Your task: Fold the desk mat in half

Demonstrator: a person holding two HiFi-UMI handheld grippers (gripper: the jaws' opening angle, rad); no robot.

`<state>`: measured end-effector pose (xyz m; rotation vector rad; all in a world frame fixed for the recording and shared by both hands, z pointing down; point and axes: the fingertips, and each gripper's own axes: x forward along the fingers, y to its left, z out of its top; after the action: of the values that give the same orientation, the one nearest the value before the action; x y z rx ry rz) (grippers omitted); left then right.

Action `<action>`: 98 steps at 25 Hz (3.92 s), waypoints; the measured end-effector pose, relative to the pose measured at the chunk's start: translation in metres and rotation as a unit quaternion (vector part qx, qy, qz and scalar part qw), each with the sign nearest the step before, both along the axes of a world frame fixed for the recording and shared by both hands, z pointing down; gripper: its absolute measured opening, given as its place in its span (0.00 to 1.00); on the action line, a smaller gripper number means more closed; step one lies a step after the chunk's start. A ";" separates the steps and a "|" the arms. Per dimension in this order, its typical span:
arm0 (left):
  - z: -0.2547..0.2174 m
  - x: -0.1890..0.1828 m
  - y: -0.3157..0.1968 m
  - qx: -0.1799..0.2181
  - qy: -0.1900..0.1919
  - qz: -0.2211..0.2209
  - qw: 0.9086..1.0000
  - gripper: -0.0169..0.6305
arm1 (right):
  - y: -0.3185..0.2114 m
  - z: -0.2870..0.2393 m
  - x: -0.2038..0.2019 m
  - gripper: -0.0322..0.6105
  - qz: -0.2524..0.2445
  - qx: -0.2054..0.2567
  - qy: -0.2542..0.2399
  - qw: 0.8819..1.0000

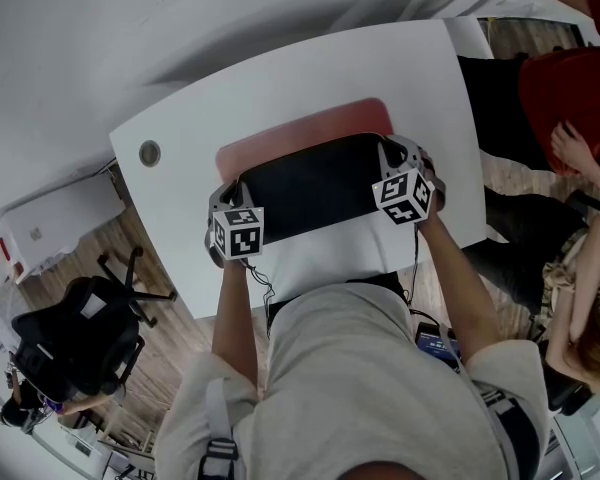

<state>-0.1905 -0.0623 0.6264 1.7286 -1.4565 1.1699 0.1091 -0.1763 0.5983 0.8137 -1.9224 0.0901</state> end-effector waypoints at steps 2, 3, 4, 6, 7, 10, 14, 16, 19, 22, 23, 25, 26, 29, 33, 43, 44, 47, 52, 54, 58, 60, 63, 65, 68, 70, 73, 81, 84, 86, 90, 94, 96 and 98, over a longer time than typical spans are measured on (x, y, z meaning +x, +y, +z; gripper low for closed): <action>0.000 -0.001 -0.001 0.001 0.000 0.000 1.000 0.08 | -0.001 0.000 -0.001 0.13 0.000 0.001 0.000 1.000; 0.000 -0.002 -0.002 0.001 0.000 0.000 1.000 0.08 | -0.002 0.000 -0.002 0.13 0.000 0.001 0.000 1.000; 0.000 -0.002 -0.003 0.002 0.000 -0.001 1.000 0.08 | -0.003 0.000 -0.002 0.13 0.000 0.001 0.000 1.000; 0.000 -0.002 -0.004 0.002 -0.001 -0.001 1.000 0.08 | -0.004 0.000 -0.002 0.13 0.000 0.002 0.000 1.000; 0.000 -0.002 -0.005 0.003 -0.001 -0.002 1.000 0.08 | -0.005 0.000 -0.002 0.13 0.000 0.002 0.000 1.000; 0.000 -0.003 -0.007 0.004 -0.001 -0.004 1.000 0.08 | -0.006 0.000 -0.003 0.13 0.001 0.002 -0.001 1.000; 0.000 -0.003 -0.010 0.006 0.000 -0.006 1.000 0.08 | -0.010 0.000 -0.003 0.13 0.002 0.003 0.000 1.000; 0.000 -0.003 -0.012 0.007 0.000 -0.006 1.000 0.08 | -0.011 -0.001 -0.002 0.13 0.003 0.004 -0.001 1.000; -0.001 -0.003 -0.014 0.008 0.000 -0.007 1.000 0.08 | -0.013 -0.001 -0.002 0.13 0.003 0.004 -0.001 1.000; -0.001 -0.004 -0.016 0.009 -0.001 -0.007 1.000 0.08 | -0.015 -0.001 -0.003 0.13 0.003 0.005 -0.002 1.000; -0.001 -0.004 -0.017 0.010 -0.001 -0.007 1.000 0.08 | -0.016 -0.001 -0.004 0.13 0.003 0.006 -0.002 1.000; -0.001 -0.004 -0.018 0.010 -0.001 -0.007 1.000 0.08 | -0.017 -0.001 -0.004 0.13 0.003 0.006 -0.002 1.000; -0.001 -0.004 -0.019 0.011 -0.001 -0.008 1.000 0.08 | -0.018 -0.001 -0.004 0.13 0.003 0.007 -0.003 1.000; -0.001 -0.004 -0.019 0.011 0.000 -0.009 1.000 0.08 | -0.019 -0.001 -0.004 0.13 0.004 0.008 -0.003 1.000; -0.001 -0.006 -0.022 0.011 0.000 -0.011 1.000 0.08 | -0.022 -0.001 -0.005 0.13 0.003 0.008 -0.003 1.000; -0.003 -0.008 -0.025 0.014 -0.003 -0.013 1.000 0.08 | -0.026 -0.003 -0.008 0.13 0.003 0.009 -0.007 1.000; -0.003 -0.008 -0.026 0.014 -0.003 -0.013 1.000 0.08 | -0.026 -0.003 -0.008 0.13 0.004 0.009 -0.007 1.000; -0.002 -0.009 -0.027 0.015 -0.003 -0.014 1.000 0.08 | -0.028 -0.002 -0.009 0.13 0.003 0.009 -0.008 1.000; -0.003 -0.010 -0.029 0.016 -0.003 -0.016 1.000 0.08 | -0.030 -0.003 -0.010 0.13 0.003 0.009 -0.008 1.000; -0.003 -0.010 -0.031 0.016 -0.003 -0.016 1.000 0.08 | -0.032 -0.003 -0.010 0.13 0.004 0.009 -0.008 1.000; -0.003 -0.011 -0.033 0.017 -0.004 -0.017 1.000 0.08 | -0.034 -0.003 -0.010 0.13 0.005 0.011 -0.009 1.000; -0.002 -0.012 -0.033 0.018 -0.004 -0.017 1.000 0.08 | -0.034 -0.003 -0.011 0.13 0.006 0.012 -0.009 1.000; -0.002 -0.013 -0.034 0.018 -0.004 -0.018 1.000 0.08 | -0.035 -0.003 -0.012 0.13 0.005 0.011 -0.009 1.000; -0.002 -0.013 -0.034 0.018 -0.003 -0.019 1.000 0.08 | -0.036 -0.003 -0.012 0.13 0.005 0.010 -0.008 1.000; -0.002 -0.013 -0.035 0.019 -0.003 -0.019 1.000 0.08 | -0.037 -0.002 -0.013 0.13 0.005 0.009 -0.006 1.000; -0.002 -0.014 -0.036 0.020 -0.004 -0.019 1.000 0.08 | -0.038 -0.001 -0.013 0.13 0.004 0.010 -0.005 1.000; -0.002 -0.014 -0.038 0.020 -0.004 -0.019 1.000 0.08 | -0.040 0.000 -0.014 0.13 0.004 0.008 -0.004 1.000; 0.000 -0.015 -0.040 0.019 -0.004 -0.021 1.000 0.08 | -0.043 0.004 -0.014 0.13 0.004 0.004 -0.003 1.000; 0.000 -0.016 -0.042 0.020 -0.005 -0.022 1.000 0.08 | -0.045 0.005 -0.015 0.13 0.005 0.005 -0.004 1.000; 0.001 -0.015 -0.042 0.021 -0.005 -0.022 1.000 0.08 | -0.045 0.005 -0.014 0.13 0.005 0.006 -0.005 1.000; 0.000 -0.017 -0.044 0.021 -0.005 -0.022 1.000 0.08 | -0.047 0.004 -0.016 0.13 0.005 0.006 -0.006 1.000; 0.000 -0.018 -0.047 0.023 -0.008 -0.022 0.999 0.08 | -0.051 0.005 -0.017 0.13 0.006 0.007 -0.007 1.000; 0.000 -0.019 -0.048 0.023 -0.008 -0.022 0.999 0.08 | -0.051 0.005 -0.018 0.13 0.006 0.007 -0.007 1.000; 0.000 -0.019 -0.048 0.023 -0.008 -0.023 0.999 0.08 | -0.051 0.005 -0.018 0.13 0.006 0.007 -0.007 1.000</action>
<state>-0.2093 -0.1098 0.6263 1.7121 -1.5364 1.1373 0.0914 -0.2277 0.6034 0.8349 -1.9327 0.0902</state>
